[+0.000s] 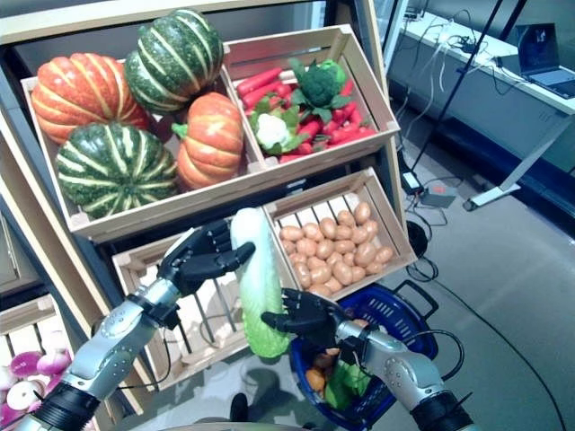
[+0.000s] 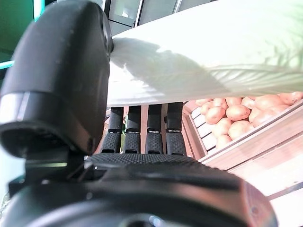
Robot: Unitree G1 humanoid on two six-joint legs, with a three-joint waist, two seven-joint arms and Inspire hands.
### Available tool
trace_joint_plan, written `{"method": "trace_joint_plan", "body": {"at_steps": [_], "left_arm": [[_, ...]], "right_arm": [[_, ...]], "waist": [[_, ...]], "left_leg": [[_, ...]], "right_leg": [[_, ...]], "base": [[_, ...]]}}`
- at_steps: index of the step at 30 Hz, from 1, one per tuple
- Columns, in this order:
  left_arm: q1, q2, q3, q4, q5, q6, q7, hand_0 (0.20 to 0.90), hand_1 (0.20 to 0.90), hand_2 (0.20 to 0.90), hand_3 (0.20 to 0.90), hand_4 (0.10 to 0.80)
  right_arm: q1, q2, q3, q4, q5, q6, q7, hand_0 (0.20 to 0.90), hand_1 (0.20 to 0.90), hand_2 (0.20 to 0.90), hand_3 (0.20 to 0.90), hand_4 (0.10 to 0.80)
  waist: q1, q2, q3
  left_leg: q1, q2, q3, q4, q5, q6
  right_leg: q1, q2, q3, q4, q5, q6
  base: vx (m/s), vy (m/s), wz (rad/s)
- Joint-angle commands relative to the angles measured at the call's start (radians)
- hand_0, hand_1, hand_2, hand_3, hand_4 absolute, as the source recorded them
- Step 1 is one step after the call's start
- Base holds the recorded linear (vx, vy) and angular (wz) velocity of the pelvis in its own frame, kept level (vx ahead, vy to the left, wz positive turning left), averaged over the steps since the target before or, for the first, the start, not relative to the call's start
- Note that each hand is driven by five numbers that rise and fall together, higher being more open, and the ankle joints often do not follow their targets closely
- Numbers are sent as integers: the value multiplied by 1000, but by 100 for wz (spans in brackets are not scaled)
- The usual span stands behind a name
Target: Put vegetables into the basket
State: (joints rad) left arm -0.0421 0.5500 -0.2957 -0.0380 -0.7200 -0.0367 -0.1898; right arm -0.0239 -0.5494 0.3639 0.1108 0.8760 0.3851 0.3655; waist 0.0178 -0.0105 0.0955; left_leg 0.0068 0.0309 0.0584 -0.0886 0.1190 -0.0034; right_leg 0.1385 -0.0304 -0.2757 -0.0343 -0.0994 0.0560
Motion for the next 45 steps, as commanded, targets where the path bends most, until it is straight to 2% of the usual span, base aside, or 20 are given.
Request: {"method": "trace_joint_plan", "body": {"at_steps": [1,2,3,10,19,26,29,31,33,34,36,38,40,45], "left_arm": [[-111,-20,-39,-113,-75,-81,-120,312,312,312,312,408],[-111,-20,-38,-111,-79,-81,-121,559,559,559,559,573],[-106,-16,-32,-112,-83,-79,-120,900,900,900,900,800],[-94,-12,4,-117,-94,-66,-100,900,900,900,900,800],[-22,-9,99,-125,-77,-42,-96,900,900,900,900,800],[62,-26,184,-126,-26,-58,-47,900,900,900,900,800],[66,-23,205,-113,-18,-83,-26,900,900,900,900,800],[44,-7,221,-99,-24,-147,23,900,900,900,900,800],[1,1,227,-85,-15,-211,71,900,900,900,900,800],[-7,2,228,-83,-14,-217,77,900,900,900,900,800],[-64,8,230,-78,23,-288,132,900,900,900,900,800],[-75,9,234,-85,23,-306,139,900,900,900,900,800],[-101,5,243,-110,60,-365,175,900,900,900,900,800],[-155,-6,235,-124,115,-431,227,900,900,900,900,800]], "right_arm": [[-65,7,-30,-49,104,-82,-12,300,300,300,300,400],[-63,5,-34,-49,104,-83,-12,300,300,300,300,400],[-60,3,-40,-49,105,-87,-18,300,300,300,300,400],[-31,-5,-103,-59,142,-128,-66,300,300,300,300,400],[51,18,-239,-78,150,-192,-158,300,300,300,300,400],[126,108,-363,-68,188,-358,-321,300,300,300,300,400],[122,132,-396,-45,188,-414,-391,300,300,300,300,400],[81,142,-417,-6,200,-486,-478,300,300,300,300,400],[27,147,-426,32,207,-534,-511,300,300,300,300,400],[17,145,-427,37,209,-542,-516,300,300,300,300,400],[-46,135,-433,80,222,-596,-579,300,300,300,300,400],[-59,132,-435,91,231,-608,-596,300,300,300,300,400],[-94,141,-434,147,257,-631,-636,300,300,300,300,400],[-150,160,-406,221,267,-679,-659,300,300,300,300,400]], "waist": [[9,-35,-59],[9,-35,-59],[8,-35,-59],[2,-34,-54],[-18,-33,-40],[-33,-29,-19],[-34,-24,4],[-37,-10,69],[-37,-2,140],[-38,-1,151],[-37,7,240],[-37,9,260],[-27,13,322],[-10,23,385]], "left_leg": [[71,3,7,1,-132,-21],[71,3,7,1,-133,-21],[71,4,6,1,-133,-22],[72,7,11,1,-133,-21],[67,14,22,1,-131,-20],[48,25,34,1,-120,-24],[26,25,38,1,-115,-24],[-26,28,37,8,-96,-24],[-101,24,29,60,-91,-26],[-114,23,27,72,-92,-26],[-223,16,19,180,-93,-35],[-265,17,19,224,-99,-38],[-370,16,12,341,-116,-46],[-494,6,3,449,-140,-36]], "right_leg": [[-48,-71,57,-53,133,56],[-48,-71,57,-53,133,56],[-49,-70,59,-53,133,57],[-50,-68,64,-53,133,55],[-60,-56,80,-53,132,49],[-79,-39,95,-53,130,41],[-98,-33,97,-52,130,35],[-169,-24,107,7,109,19],[-236,-20,109,66,95,5],[-248,-19,110,77,92,2],[-337,-18,107,171,76,-13],[-373,-20,103,207,68,-18],[-451,-28,95,292,50,-30],[-568,-37,91,405,25,-41]], "base": [[0,0,0],[0,0,0],[0,0,0],[0,0,0],[1,-37,-3],[11,-64,-9],[-64,-48,-3],[-285,-50,-2],[-340,-33,-1],[-247,-18,0],[-312,-50,7],[-179,-35,8],[-147,-46,10],[-137,-42,10]]}}
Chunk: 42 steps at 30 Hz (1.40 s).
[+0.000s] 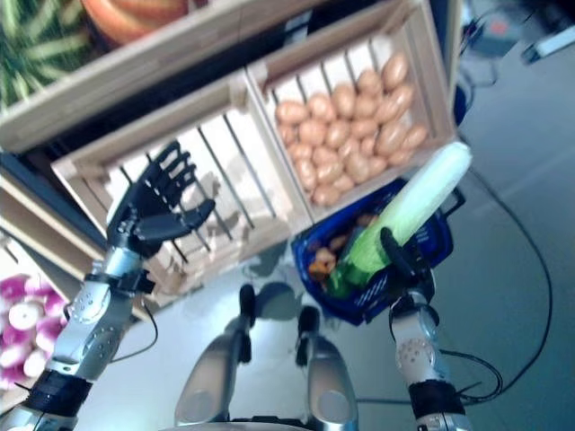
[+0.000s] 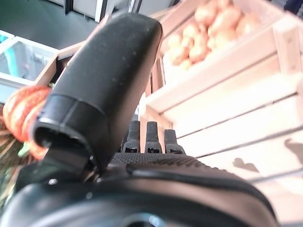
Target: Put vegetables into the basket
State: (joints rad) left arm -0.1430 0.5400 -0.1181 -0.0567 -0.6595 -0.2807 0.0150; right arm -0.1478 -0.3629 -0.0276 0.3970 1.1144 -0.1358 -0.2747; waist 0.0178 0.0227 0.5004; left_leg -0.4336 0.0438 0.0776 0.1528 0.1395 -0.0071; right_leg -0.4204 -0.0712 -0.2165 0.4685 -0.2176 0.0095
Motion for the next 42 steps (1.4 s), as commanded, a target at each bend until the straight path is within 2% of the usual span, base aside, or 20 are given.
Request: {"method": "trace_joint_plan", "body": {"at_steps": [1,4,12,18,19,22,26,33,34,36,38,42], "left_arm": [[-84,3,41,-98,78,-198,48,900,900,900,900,800],[-118,-5,22,-90,71,-198,56,900,900,900,900,800],[-217,-29,-40,-66,90,-159,84,900,900,900,900,800],[-240,-20,-51,-43,76,-137,85,900,900,900,900,800],[-241,-13,-56,-40,66,-136,77,900,900,900,900,800],[-243,0,-49,-52,58,-117,65,900,900,900,900,800],[-243,16,-39,-55,1,-86,28,900,900,900,900,800],[-247,39,-41,-64,-10,-48,-24,900,900,900,900,800],[-248,43,-44,-67,-9,-43,-30,900,900,900,900,800],[-256,55,-45,-69,-15,-36,-39,900,900,900,900,800],[-257,64,-42,-74,-18,-23,-37,900,900,900,900,800],[-241,78,-36,-65,-27,-5,-46,900,900,900,900,800]], "right_arm": [[-56,-26,-3,-32,43,-177,-18,300,300,300,300,400],[-95,-26,12,-1,48,-190,-26,300,300,300,300,400],[-272,-17,29,175,149,-194,-46,300,300,300,300,400],[-378,-41,28,310,213,-111,-8,300,300,300,300,400],[-403,-58,32,346,202,-79,-10,300,300,300,300,400],[-447,-99,27,424,255,-15,40,300,300,300,300,400],[-494,-122,13,495,280,22,72,300,300,300,300,400],[-562,-174,5,611,272,170,46,300,300,300,300,400],[-569,-180,7,631,274,212,27,900,900,900,900,800],[-589,-197,8,681,283,252,11,900,900,900,900,800],[-598,-209,6,692,292,258,7,900,900,900,900,800],[-620,-221,-2,710,309,257,-84,900,900,900,900,800]], "waist": [[-6,-6,9],[-2,-1,20],[19,14,20],[41,38,20],[47,43,20],[62,49,20],[78,49,20],[99,52,20],[102,51,20],[108,52,20],[112,52,20],[120,47,20]], "left_leg": [[-105,-9,-22,276,-184,-31],[-176,-12,-33,346,-205,-28],[-356,-28,-27,479,-251,5],[-462,-41,-25,586,-282,16],[-465,-46,-29,620,-315,12],[-499,-50,-31,684,-341,19],[-540,-57,-35,758,-372,30],[-562,-63,-33,802,-382,41],[-560,-65,-33,803,-383,41],[-554,-65,-34,806,-384,43],[-549,-66,-36,808,-386,42],[-519,-75,-50,801,-386,38]], "right_leg": [[-54,-2,34,-36,124,-1],[-117,-10,34,29,105,-9],[-320,-34,43,191,75,-18],[-425,-45,38,299,60,-31],[-430,-47,43,335,34,-24],[-464,-56,39,396,19,-28],[-505,-63,36,466,4,-33],[-530,-74,26,518,1,-32],[-529,-73,24,521,2,-32],[-525,-75,22,527,1,-31],[-519,-77,19,526,0,-32],[-488,-72,19,513,3,-31]], "base": [[-151,-37,4],[-66,-17,8],[-33,9,3],[4,-1,8],[76,-3,11],[35,-12,3],[10,-15,5],[11,-8,4],[31,-35,8],[29,-31,6],[21,-10,-1],[42,1,-1]]}}
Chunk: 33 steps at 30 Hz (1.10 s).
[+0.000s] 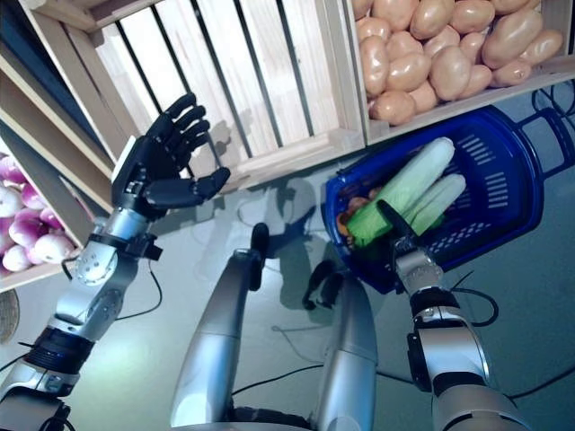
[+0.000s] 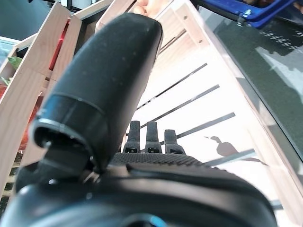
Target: Put vegetables into the basket
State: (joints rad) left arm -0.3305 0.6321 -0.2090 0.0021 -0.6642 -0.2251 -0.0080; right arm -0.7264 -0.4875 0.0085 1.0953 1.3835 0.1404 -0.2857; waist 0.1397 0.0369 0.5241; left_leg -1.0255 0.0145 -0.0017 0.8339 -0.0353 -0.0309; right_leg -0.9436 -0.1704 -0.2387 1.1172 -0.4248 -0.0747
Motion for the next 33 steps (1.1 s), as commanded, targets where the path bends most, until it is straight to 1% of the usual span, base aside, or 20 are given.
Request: {"method": "trace_joint_plan", "body": {"at_steps": [1,3,4,5,6,8,13,16,17,19,20,21,24,25,27,28,29,30,31,33], "left_arm": [[-47,-15,55,-121,-27,-58,-23,900,900,900,900,800],[-38,-10,50,-115,-16,-53,-12,900,900,900,900,800],[-39,-8,49,-114,-14,-52,-11,900,900,900,900,800],[-33,-5,42,-109,-12,-56,-4,900,900,900,900,800],[-34,-2,39,-109,-8,-66,-1,900,900,900,900,800],[-33,4,42,-111,-14,-65,2,900,900,900,900,800],[-24,5,56,-99,-19,-38,-37,900,900,900,900,800],[3,-3,51,-82,-5,-24,-60,900,900,900,900,800],[20,-8,50,-79,6,-22,-66,900,900,900,900,800],[69,-21,44,-67,51,-21,-78,900,900,900,900,800],[83,-23,42,-60,53,-18,-81,900,900,900,900,800],[90,-26,42,-56,52,-15,-86,900,900,900,900,800],[166,-50,47,-25,114,-22,-98,900,900,900,900,800],[217,-67,38,26,141,-36,-119,900,900,900,900,800],[266,-94,37,66,186,-25,-148,900,900,900,900,800],[283,-105,36,85,198,-1,-150,900,900,900,900,800],[285,-111,17,154,218,-27,-161,900,900,900,900,800],[285,-113,13,167,222,-31,-163,900,900,900,900,800],[276,-124,-16,252,241,-35,-169,900,900,900,900,800],[271,-139,-47,351,261,-41,-176,900,900,900,900,800]], "right_arm": [[-44,-99,-42,15,29,-15,-116,900,900,900,900,800],[-47,-100,-49,29,30,-9,-157,900,900,900,900,800],[-51,-100,-52,30,26,-10,-171,900,900,900,900,800],[-49,-98,-54,33,18,-13,-187,900,900,900,900,800],[-49,-97,-55,36,8,-14,-183,900,900,900,900,800],[-50,-98,-52,42,-12,-21,-168,900,900,900,900,800],[-28,-82,-38,35,-96,-49,-154,900,900,900,900,800],[17,-65,-10,0,-241,-90,-161,900,900,900,900,800],[48,-56,9,-36,-289,-96,-180,900,900,900,900,800],[149,-39,71,-165,-479,-108,-189,900,900,900,900,800],[188,-29,88,-215,-510,-114,-196,900,900,900,900,800],[207,-23,95,-237,-535,-117,-192,900,900,900,900,800],[368,-10,98,-379,-638,-146,-182,900,900,900,900,800],[484,16,93,-445,-727,-176,-173,900,900,900,900,800],[587,62,102,-519,-832,-173,-182,900,900,900,900,800],[623,85,108,-541,-885,-173,-171,900,900,900,900,800],[656,94,125,-554,-921,-177,-162,900,900,900,900,800],[661,95,126,-554,-925,-177,-157,900,900,900,900,800],[681,104,146,-532,-992,-183,-114,900,900,900,900,800],[711,110,177,-509,-1062,-171,-75,900,900,900,900,800]], "waist": [[-2,32,-4],[-1,34,-4],[-1,34,-4],[-2,35,-4],[-3,36,-4],[-1,38,-4],[8,21,-4],[8,13,-30],[5,10,-51],[-11,8,-92],[-19,7,-105],[-23,6,-112],[-45,-1,-153],[-60,-6,-185],[-77,-14,-231],[-85,-17,-254],[-95,-21,-277],[-96,-21,-281],[-107,-26,-308],[-119,-29,-339]], "left_leg": [[82,-45,27,113,-209,61],[109,-43,29,91,-202,56],[100,-38,35,77,-175,59],[139,-41,32,49,-183,49],[142,-38,37,19,-150,51],[187,-40,40,-43,-130,41],[388,-59,30,-316,-33,12],[488,-63,25,-447,14,3],[525,-62,25,-505,32,1],[614,-53,29,-624,71,-3],[639,-47,33,-661,85,-3],[648,-44,35,-673,88,-4],[727,-29,48,-745,101,-4],[778,-20,56,-782,105,-7],[834,-11,61,-842,119,-7],[854,-7,66,-868,126,-8],[882,-3,73,-894,131,-8],[887,-2,73,-898,132,-9],[911,1,77,-908,130,-11],[934,3,85,-898,116,-12]], "right_leg": [[44,28,42,-143,211,54],[75,32,42,-166,214,55],[70,29,34,-184,236,46],[110,39,45,-209,226,56],[116,39,39,-238,249,47],[163,44,45,-294,257,51],[377,46,12,-567,317,84],[485,56,-10,-705,349,98],[524,62,-14,-764,362,100],[616,69,-27,-884,396,105],[638,73,-28,-917,411,106],[645,74,-28,-927,416,108],[718,79,-26,-997,434,117],[766,81,-24,-1035,444,124],[814,85,-9,-1083,461,134],[830,85,-4,-1102,469,139],[853,86,0,-1121,475,144],[857,87,1,-1125,475,144],[878,89,5,-1134,476,148],[898,86,8,-1135,469,148]], "base": [[35,19,0],[-1,18,0],[31,11,-1],[-58,6,0],[0,0,0],[-30,7,0],[11,-5,3],[65,44,2],[111,78,0],[73,124,-9],[30,111,-14],[51,84,-20],[97,80,-15],[174,77,-9],[171,44,-4],[119,18,4],[87,11,6],[104,17,-2],[92,26,0],[92,42,4]]}}
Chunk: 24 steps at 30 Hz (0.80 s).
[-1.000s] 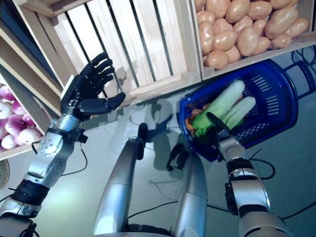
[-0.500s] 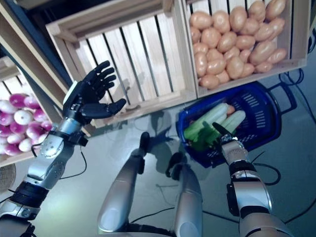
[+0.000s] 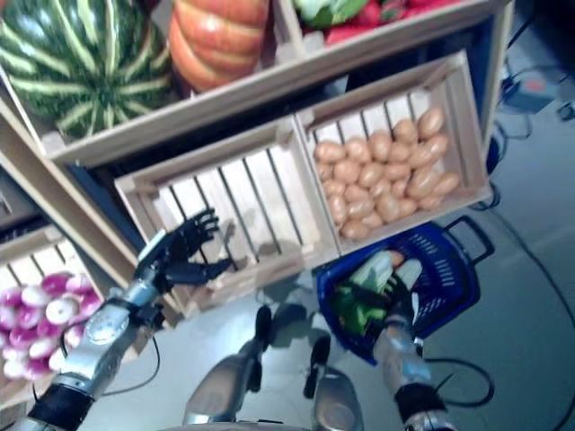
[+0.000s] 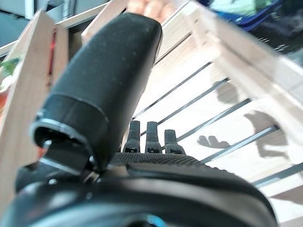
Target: Put vegetables into the basket
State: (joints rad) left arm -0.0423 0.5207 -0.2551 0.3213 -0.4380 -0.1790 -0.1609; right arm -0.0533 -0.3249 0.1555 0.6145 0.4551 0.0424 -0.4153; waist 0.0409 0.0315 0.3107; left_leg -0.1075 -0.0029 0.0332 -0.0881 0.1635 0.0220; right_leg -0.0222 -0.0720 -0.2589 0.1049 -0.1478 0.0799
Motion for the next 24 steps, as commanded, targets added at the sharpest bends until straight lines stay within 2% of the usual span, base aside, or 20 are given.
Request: {"method": "trace_joint_plan", "body": {"at_steps": [1,5,8,10,12,14,17,24], "left_arm": [[-17,-34,-8,55,47,-84,-29,900,900,900,900,800],[-17,-77,-70,258,159,-50,-51,900,900,900,900,800],[-22,-108,-81,374,206,-32,-53,900,900,900,900,800],[-29,-137,-83,498,231,-13,-50,900,900,900,900,800],[-28,-152,-83,574,266,2,-41,900,900,900,900,800],[-23,-170,-76,639,269,-5,-22,900,900,900,900,800],[-19,-211,-54,785,315,50,83,900,900,900,900,800],[-1,-272,-23,917,348,123,143,900,900,900,900,800]], "right_arm": [[47,-49,36,-22,-145,-70,65,900,900,900,900,800],[73,-35,86,87,-224,-56,204,900,900,900,900,800],[70,-24,112,165,-238,-35,268,900,900,900,900,800],[69,-8,127,286,-270,-32,314,900,900,900,900,800],[64,5,123,373,-260,-2,312,900,900,900,900,800],[63,17,105,449,-246,-11,317,900,900,900,900,800],[52,52,47,599,-177,26,320,900,900,900,900,800],[35,97,43,647,-172,7,343,900,900,900,900,800]], "waist": [[-23,-25,-133],[-40,-34,-177],[-49,-36,-188],[-56,-38,-193],[-58,-39,-195],[-58,-38,-198],[-56,-34,-209],[-52,-33,-239]], "left_leg": [[23,22,54,29,-88,-64],[82,35,74,28,-113,-68],[103,43,86,29,-122,-70],[121,49,96,32,-134,-69],[131,51,101,39,-142,-67],[140,51,103,40,-148,-63],[164,47,100,36,-160,-55],[196,39,84,20,-172,-50]], "right_leg": [[-19,-13,30,-119,188,-6],[37,-19,30,-159,190,3],[53,-17,36,-156,181,4],[65,-15,37,-149,167,4],[74,-15,39,-150,162,4],[83,-14,40,-150,157,3],[103,-11,47,-155,151,2],[126,-11,55,-167,149,6]], "base": [[81,38,-1],[84,30,-9],[33,39,-19],[24,51,-16],[27,53,-7],[41,40,-6],[68,55,-17],[76,34,-6]]}}
